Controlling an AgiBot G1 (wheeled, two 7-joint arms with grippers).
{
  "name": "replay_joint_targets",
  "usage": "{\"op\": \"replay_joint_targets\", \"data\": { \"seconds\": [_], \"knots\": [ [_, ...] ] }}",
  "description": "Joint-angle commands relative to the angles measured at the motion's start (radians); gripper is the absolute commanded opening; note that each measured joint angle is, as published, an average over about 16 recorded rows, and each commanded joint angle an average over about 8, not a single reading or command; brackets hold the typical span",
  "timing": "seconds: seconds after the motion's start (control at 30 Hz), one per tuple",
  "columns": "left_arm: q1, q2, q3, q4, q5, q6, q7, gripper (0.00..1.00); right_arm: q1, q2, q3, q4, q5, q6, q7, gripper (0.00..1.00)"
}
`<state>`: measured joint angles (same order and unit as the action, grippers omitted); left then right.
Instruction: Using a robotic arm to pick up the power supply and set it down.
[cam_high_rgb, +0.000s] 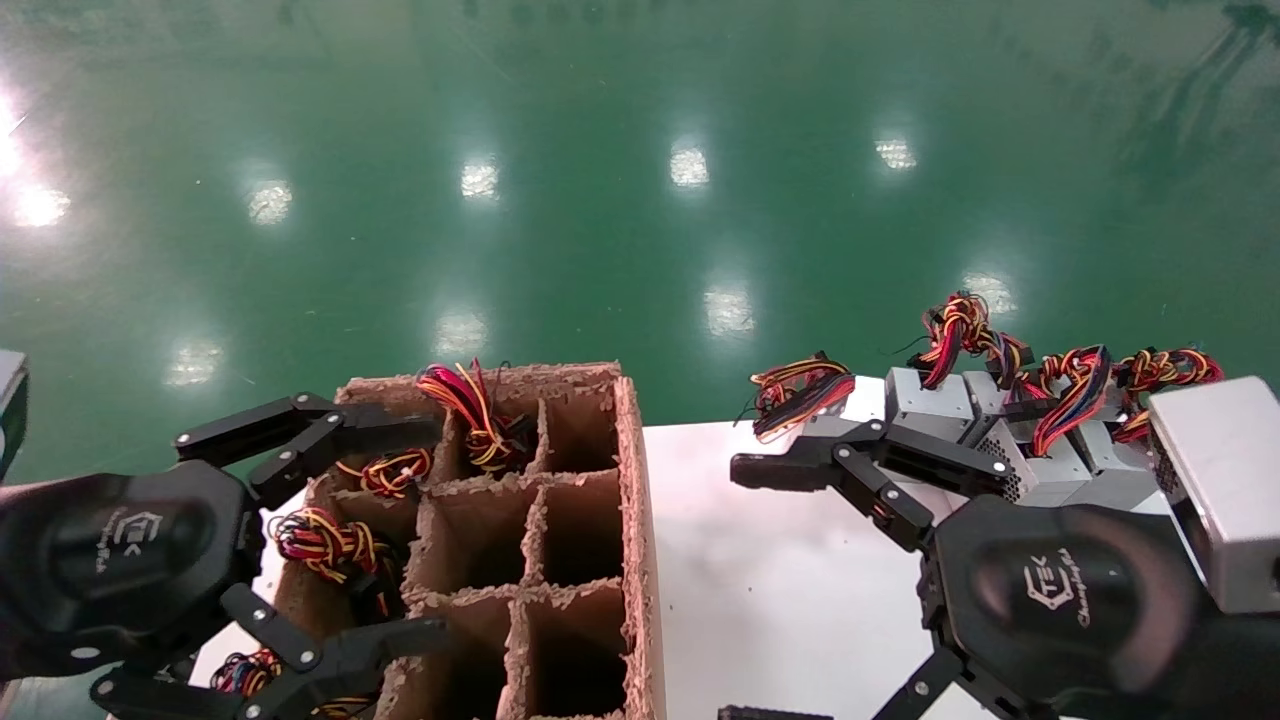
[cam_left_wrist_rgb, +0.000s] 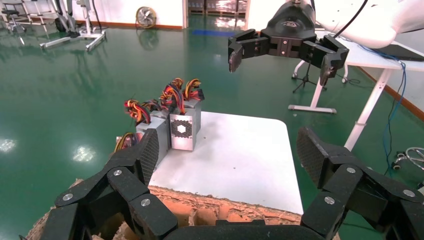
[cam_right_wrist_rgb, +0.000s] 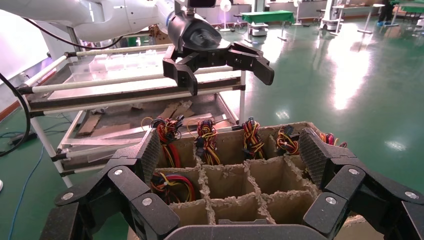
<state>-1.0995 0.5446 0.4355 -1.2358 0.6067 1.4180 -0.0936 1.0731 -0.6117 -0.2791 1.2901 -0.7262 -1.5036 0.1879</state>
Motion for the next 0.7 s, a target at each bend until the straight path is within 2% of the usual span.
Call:
{"op": "replay_joint_targets", "data": {
  "seconds": [0.03, 0.7],
  "knots": [
    [0.0, 0.0, 0.0, 0.0, 0.0, 0.0, 0.0, 1.0, -0.001, -0.001, 0.0, 0.007, 0.004, -0.009, 0.001, 1.0],
    [0.0, 0.0, 0.0, 0.0, 0.0, 0.0, 0.0, 1.0, 0.0, 0.0, 0.0, -0.004, -0.002, 0.006, 0.0, 1.0]
  ]
}}
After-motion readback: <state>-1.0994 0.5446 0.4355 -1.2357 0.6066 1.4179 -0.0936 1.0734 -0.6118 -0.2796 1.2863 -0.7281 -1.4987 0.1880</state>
